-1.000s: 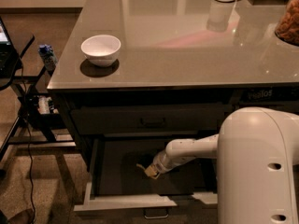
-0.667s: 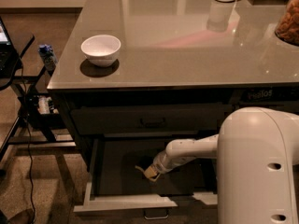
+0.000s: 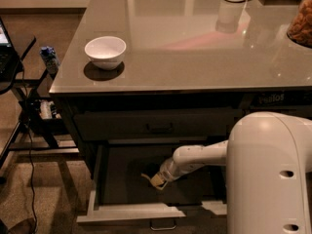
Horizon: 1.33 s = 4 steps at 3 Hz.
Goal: Pick sponge from middle drawer and place on counter
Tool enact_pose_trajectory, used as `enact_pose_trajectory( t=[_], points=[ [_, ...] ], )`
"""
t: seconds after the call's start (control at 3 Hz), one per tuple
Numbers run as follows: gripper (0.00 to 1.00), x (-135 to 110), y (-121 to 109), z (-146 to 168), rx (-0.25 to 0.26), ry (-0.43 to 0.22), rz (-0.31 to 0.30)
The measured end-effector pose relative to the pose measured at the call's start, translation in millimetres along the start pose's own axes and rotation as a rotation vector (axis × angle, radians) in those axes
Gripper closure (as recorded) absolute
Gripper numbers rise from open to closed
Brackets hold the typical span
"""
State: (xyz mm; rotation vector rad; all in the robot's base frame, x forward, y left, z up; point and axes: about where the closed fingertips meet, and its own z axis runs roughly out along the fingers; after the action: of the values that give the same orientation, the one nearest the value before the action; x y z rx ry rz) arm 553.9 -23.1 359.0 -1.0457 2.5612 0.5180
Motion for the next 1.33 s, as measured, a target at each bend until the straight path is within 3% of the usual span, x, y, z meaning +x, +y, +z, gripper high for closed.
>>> enact_pose_trajectory(
  t=[1.0, 1.33],
  points=[
    [1.00, -0.6, 10.4, -62.9, -0.058, -0.109, 0.015],
    [1.00, 2.3, 8.7, -92.9, -0.047, -0.139, 0.021]
  ],
)
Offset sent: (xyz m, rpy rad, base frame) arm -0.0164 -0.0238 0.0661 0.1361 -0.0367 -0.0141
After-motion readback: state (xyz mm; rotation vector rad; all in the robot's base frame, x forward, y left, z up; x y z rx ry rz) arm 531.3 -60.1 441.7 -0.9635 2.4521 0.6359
